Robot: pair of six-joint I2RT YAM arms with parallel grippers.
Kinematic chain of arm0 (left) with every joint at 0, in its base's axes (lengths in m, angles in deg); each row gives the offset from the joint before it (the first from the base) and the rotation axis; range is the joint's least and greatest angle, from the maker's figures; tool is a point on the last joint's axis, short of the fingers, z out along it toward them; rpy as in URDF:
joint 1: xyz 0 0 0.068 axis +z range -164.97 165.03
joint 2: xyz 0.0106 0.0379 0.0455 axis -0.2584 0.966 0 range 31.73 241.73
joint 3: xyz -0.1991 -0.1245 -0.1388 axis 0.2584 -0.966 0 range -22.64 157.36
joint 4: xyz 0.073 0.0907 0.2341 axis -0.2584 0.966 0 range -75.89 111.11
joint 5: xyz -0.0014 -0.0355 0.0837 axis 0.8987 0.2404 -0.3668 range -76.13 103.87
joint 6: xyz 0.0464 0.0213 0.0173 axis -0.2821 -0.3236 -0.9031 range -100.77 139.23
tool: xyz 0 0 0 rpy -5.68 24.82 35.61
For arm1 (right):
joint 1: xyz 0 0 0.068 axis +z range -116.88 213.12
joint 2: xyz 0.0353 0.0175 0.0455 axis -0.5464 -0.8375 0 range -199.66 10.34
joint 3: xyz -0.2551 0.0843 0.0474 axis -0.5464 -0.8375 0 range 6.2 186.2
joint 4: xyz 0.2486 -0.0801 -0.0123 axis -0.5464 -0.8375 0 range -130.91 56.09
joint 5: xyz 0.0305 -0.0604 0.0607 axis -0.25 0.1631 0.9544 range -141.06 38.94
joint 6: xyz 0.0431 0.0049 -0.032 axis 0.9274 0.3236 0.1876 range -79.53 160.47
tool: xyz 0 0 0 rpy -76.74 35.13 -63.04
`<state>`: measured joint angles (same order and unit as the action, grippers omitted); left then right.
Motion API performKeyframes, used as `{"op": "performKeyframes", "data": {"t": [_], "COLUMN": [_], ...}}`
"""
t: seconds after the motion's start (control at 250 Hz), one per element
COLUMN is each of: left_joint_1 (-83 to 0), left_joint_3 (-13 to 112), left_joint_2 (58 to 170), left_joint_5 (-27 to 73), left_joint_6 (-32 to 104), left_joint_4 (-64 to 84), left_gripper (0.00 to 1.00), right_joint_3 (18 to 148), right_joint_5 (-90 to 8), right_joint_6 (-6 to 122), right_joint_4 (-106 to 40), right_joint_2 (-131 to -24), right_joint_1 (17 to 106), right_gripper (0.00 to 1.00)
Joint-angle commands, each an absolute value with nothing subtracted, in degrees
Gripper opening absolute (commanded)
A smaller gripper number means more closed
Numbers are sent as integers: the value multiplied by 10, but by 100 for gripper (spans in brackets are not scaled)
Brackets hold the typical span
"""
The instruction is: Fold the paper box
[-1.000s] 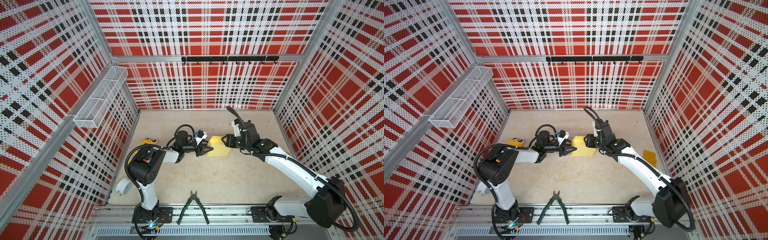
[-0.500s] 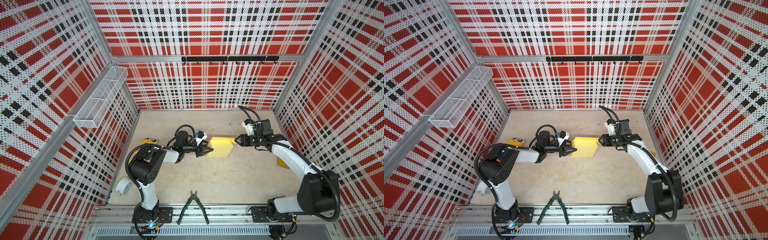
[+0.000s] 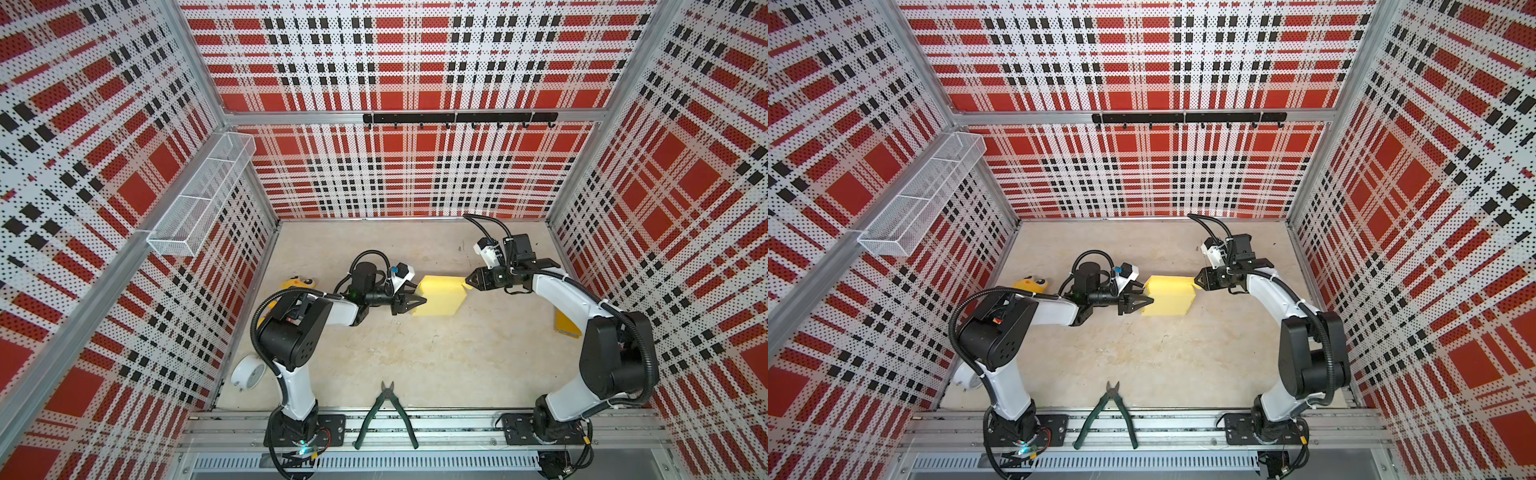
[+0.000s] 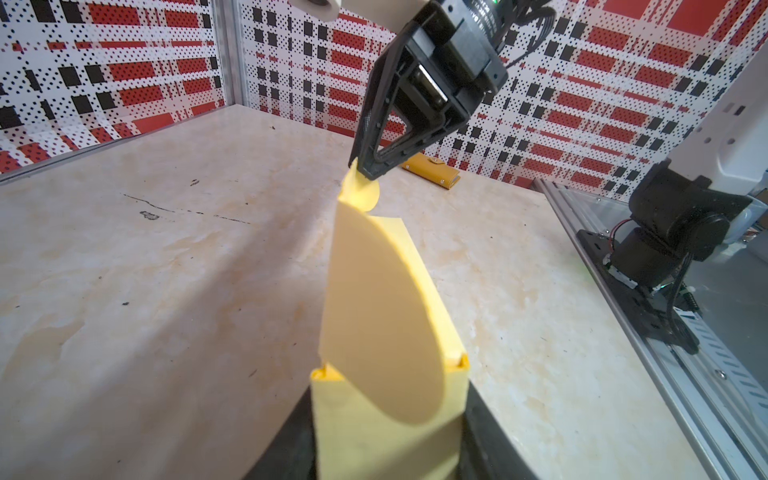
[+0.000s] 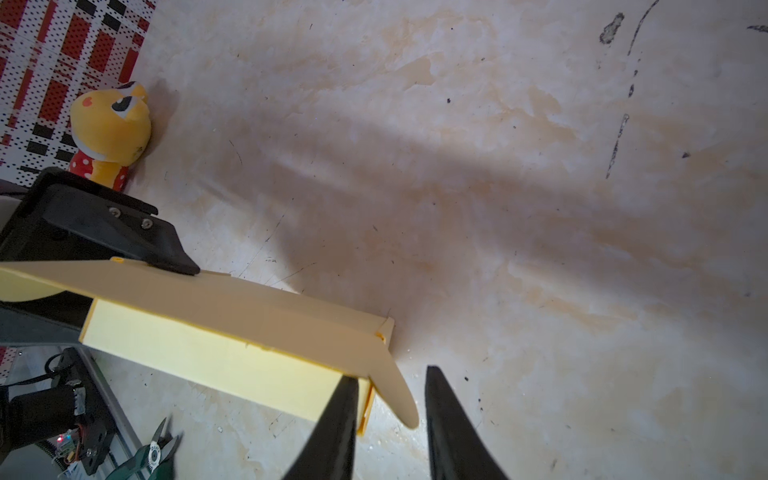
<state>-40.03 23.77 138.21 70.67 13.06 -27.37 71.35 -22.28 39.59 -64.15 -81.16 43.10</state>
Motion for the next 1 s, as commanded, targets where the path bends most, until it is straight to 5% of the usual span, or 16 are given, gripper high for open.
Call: {"op": "performKeyframes", "data": {"t": [0.0,0.208,0.996], "left_joint_1": [-400,-402,-409], "left_joint_3": [253,253,244], "left_joint_2": [1391,1393,1395], "left_joint_5": [719,715,706], "left_joint_6": [126,125,88], "left_joint_4": [-280,-281,-263], "left_gripper": [25,25,26], "right_joint_3": [720,709,618], "right_joint_5": [-204,-193,-262], "right_joint_6": [382,410,543], "right_joint_4": [-631,-628,-542], "right_joint_2": [-819,-810,-741], "right_joint_1": [429,432,498], "right_gripper": [22,0,0]}}
